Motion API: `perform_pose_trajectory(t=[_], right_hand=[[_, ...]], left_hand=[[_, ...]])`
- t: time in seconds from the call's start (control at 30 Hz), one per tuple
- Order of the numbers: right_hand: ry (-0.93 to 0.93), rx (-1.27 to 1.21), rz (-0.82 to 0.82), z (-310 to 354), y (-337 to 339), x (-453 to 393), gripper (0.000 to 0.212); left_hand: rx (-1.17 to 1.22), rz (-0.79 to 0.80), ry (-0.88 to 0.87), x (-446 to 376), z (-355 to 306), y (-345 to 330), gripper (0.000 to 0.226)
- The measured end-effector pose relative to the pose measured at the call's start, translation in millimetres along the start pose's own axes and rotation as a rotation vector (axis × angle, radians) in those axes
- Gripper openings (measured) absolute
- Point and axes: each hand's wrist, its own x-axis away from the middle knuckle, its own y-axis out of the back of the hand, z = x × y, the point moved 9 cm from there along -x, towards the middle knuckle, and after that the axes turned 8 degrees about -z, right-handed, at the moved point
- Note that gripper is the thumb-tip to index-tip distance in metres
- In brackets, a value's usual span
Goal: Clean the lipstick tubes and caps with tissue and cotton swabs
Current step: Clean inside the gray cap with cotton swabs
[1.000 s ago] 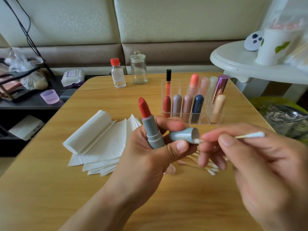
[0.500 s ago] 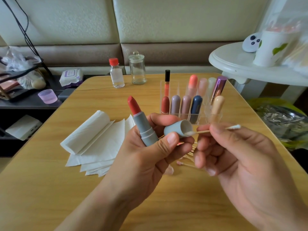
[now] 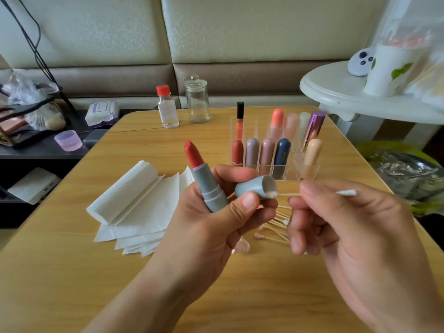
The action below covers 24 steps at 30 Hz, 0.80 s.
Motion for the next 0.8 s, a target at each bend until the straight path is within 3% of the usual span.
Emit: perform_pose_trajectory(t=[0.13,0.33,0.5,0.57,0.7,0.8], right_hand=[[0.138,0.124,-0.025,6.2,7.6,-2.4,0.021],[0.372,0.301,-0.106,17.4,15.8,-1.5,0.022],[0.486,0.273,0.031,29.0,0.2,11.9,0.016],[0.535,0.347,0.028,30.4,0.3,14.5,0.021],[0.404,0.149,-0.114,28.2,28.9,-6.2,0.024],[0.327,0.408,-0.035,17.4,30.2,-22.2,0.012]], left_hand=[[-0.162,-0.033,-0.091,-1.6,-6.7,5.7,0.024],[-0.282,-0.011,-0.080,-3.2,-1.8,3.6,0.016],[-0.418,-0.047,-0.099,-3.9,0.9,8.6,0.013],[-0.359,-0.068,-0.072,-4.8,0.5,10.5,0.012],[-0.208,-0.107,-0.092,-8.4,-13.8,16.1,0.015],[-0.201,-0.125,-0.103,-9.1,-14.2,18.0,0.014]])
